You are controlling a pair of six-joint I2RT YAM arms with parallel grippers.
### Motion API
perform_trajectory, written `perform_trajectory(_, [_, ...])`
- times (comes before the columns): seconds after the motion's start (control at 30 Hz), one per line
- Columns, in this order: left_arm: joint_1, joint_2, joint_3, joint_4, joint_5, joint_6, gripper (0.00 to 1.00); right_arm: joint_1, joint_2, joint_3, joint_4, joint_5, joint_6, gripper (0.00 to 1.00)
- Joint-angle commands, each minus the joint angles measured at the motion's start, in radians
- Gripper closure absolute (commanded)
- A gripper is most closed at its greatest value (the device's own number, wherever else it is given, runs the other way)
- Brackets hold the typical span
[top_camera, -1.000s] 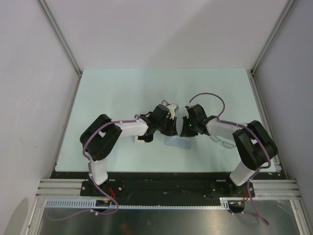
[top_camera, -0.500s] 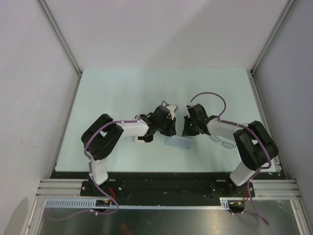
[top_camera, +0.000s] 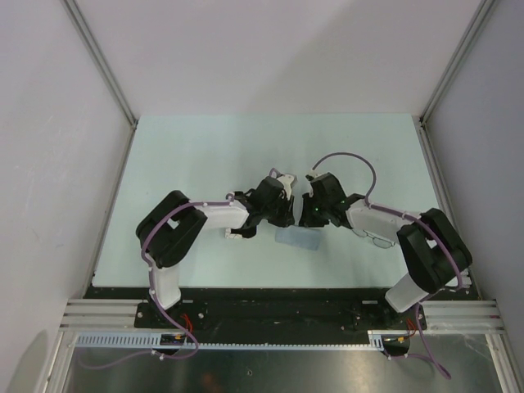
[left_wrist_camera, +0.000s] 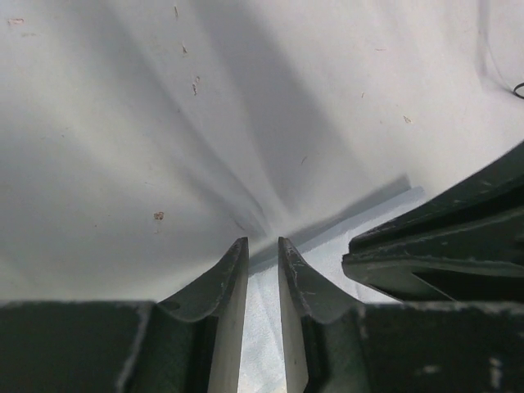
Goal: Organize the sunglasses
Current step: Smooth out the folded cleaning cloth at the center of the board.
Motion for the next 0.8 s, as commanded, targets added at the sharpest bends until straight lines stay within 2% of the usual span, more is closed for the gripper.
perform_trajectory(0.0, [-0.005,-0.017,-0.027,-0.025,-0.032,0.014,0.73,0.004,0.047,0.030,-0.004,-0.019,-0.007,0.87])
perform_trajectory(0.33, [-0.010,-0.150,-0.037,-0.025,-0.002,0.011,0.64,-0.009,0.110,0.031,0.005,0.011,0.000,0.87])
perform_trajectory(0.77, [-0.017,-0.069,-0.069,-0.025,0.000,-0.001,0.69,-0.016,0.121,0.031,-0.024,0.040,0.001,0.88])
